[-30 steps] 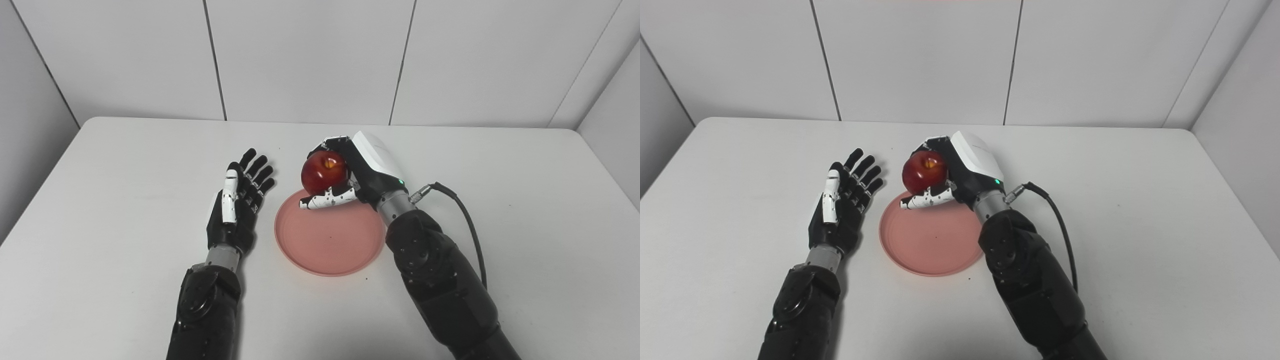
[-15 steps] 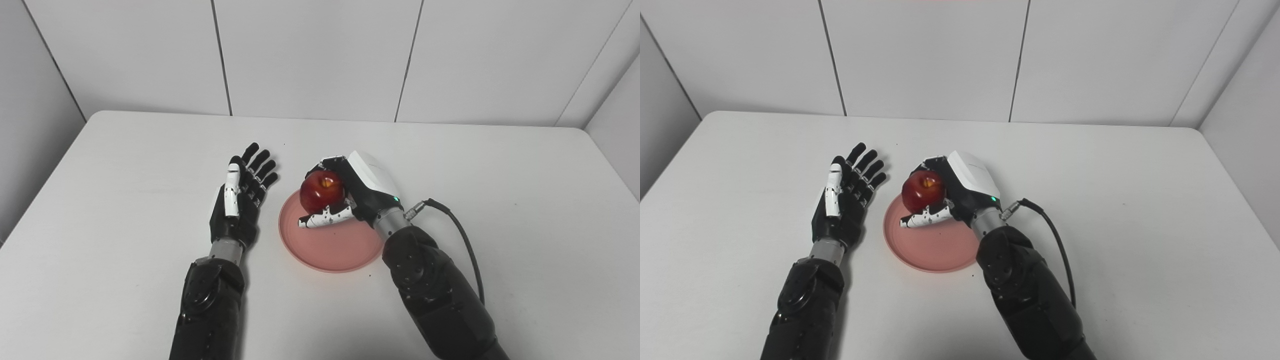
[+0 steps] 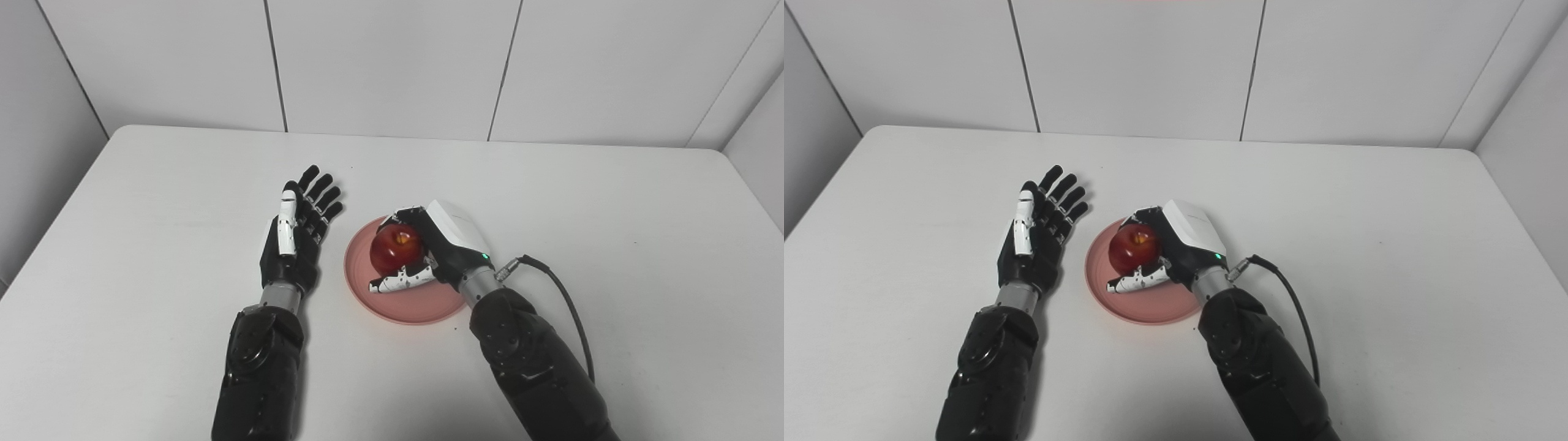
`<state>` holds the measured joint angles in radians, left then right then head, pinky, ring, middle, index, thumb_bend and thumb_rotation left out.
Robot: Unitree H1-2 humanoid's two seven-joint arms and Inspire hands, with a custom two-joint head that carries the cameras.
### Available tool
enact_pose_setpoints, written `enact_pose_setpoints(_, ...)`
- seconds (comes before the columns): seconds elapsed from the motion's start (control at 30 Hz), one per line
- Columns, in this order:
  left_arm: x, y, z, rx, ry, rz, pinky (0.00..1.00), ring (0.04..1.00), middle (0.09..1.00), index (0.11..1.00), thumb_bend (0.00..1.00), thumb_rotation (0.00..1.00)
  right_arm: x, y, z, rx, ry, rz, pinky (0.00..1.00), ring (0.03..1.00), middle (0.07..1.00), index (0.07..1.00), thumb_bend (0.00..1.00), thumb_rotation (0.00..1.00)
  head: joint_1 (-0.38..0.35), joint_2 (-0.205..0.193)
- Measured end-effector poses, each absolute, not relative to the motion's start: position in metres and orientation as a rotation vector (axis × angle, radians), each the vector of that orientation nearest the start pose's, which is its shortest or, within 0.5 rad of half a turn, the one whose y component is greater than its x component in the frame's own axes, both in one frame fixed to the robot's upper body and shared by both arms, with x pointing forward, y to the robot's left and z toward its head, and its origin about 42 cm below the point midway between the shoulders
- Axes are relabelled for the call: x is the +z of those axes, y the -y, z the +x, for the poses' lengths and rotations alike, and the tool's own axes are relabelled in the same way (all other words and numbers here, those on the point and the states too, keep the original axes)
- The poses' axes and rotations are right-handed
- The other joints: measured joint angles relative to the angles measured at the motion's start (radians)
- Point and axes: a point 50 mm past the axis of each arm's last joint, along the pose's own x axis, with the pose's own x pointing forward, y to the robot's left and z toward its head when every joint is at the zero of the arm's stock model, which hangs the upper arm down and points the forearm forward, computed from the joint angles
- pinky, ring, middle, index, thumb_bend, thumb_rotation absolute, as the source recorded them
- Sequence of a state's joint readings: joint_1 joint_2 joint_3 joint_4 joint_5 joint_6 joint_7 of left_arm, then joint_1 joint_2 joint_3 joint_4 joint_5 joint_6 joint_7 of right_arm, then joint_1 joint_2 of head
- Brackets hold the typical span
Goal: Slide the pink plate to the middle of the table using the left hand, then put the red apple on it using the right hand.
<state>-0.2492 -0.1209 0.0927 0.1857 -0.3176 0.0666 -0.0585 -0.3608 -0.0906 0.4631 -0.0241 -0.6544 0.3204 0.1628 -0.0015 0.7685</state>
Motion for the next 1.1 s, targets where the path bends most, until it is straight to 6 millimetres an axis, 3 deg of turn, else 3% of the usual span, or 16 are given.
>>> enact_pose_setpoints(0.77, 0.1181, -0.1616, 0.3603, -0.074, -0.01, -0.447, 0.87, 0.873, 0.882, 0.871, 0.35, 1.0, 0.1716, 0.0929, 0.3564, 0.423, 0.167, -0.885, 0.3, 0.39, 0.478, 0.486, 0.52, 0.13, 0.003, 0.005)
enact_pose_setpoints(0.9, 0.1181, -0.1615, 0.3603, -0.075, -0.01, -0.447, 0.87, 0.874, 0.882, 0.872, 0.35, 1.0, 0.1715, 0.0936, 0.3568, 0.419, 0.166, -0.891, 0.33, 0.433, 0.523, 0.489, 0.52, 0.14, 0.003, 0.005)
enact_pose_setpoints(1.0, 0.1181, -0.1614, 0.3603, -0.075, -0.01, -0.446, 0.87, 0.874, 0.884, 0.873, 0.35, 1.0, 0.1722, 0.0936, 0.3566, 0.42, 0.167, -0.894, 0.41, 0.511, 0.59, 0.491, 0.52, 0.15, 0.002, 0.005)
enact_pose_setpoints(1.03, 0.1181, -0.1613, 0.3603, -0.075, -0.01, -0.447, 0.87, 0.875, 0.884, 0.874, 0.35, 1.0, 0.1727, 0.0937, 0.3561, 0.42, 0.168, -0.896, 0.42, 0.533, 0.611, 0.518, 0.6, 0.16, 0.002, 0.005)
enact_pose_setpoints(1.1, 0.1182, -0.1611, 0.3603, -0.076, -0.01, -0.446, 0.87, 0.874, 0.884, 0.873, 0.35, 1.0, 0.1734, 0.0941, 0.3548, 0.421, 0.169, -0.898, 0.44, 0.564, 0.643, 0.613, 0.86, 0.21, 0.002, 0.008)
